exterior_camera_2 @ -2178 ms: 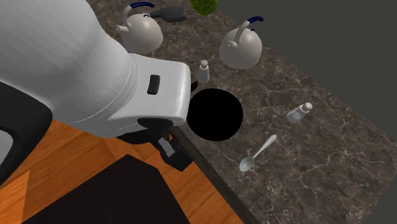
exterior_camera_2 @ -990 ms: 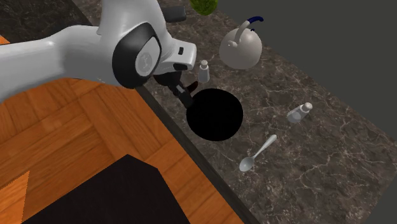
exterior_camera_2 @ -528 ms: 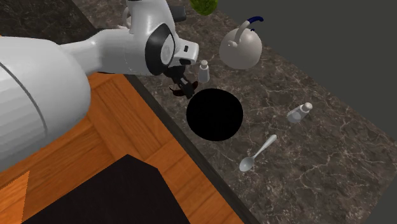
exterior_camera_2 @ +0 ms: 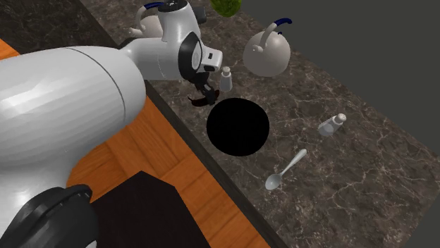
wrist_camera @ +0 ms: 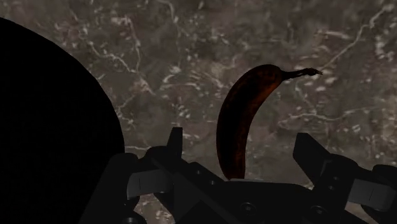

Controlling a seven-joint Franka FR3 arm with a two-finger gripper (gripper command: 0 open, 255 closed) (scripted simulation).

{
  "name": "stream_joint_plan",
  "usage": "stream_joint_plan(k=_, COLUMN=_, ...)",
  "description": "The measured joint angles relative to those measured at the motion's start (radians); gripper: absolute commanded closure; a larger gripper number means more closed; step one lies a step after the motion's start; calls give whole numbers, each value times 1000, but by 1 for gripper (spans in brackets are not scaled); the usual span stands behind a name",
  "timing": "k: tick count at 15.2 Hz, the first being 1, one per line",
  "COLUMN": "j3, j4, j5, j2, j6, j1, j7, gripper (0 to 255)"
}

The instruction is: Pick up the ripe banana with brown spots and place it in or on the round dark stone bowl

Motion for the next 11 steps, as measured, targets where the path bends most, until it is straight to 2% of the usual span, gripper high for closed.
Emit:
stream_joint_plan(k=10, j3=-14, j4=-9, j5=-19, j2=34, j6=41, j1=1, j7=11, gripper=0)
stream_joint_plan(k=11, j3=-14, j4=-9, j5=-19, j2=34, j6=41, j1=1, j7=11, gripper=255)
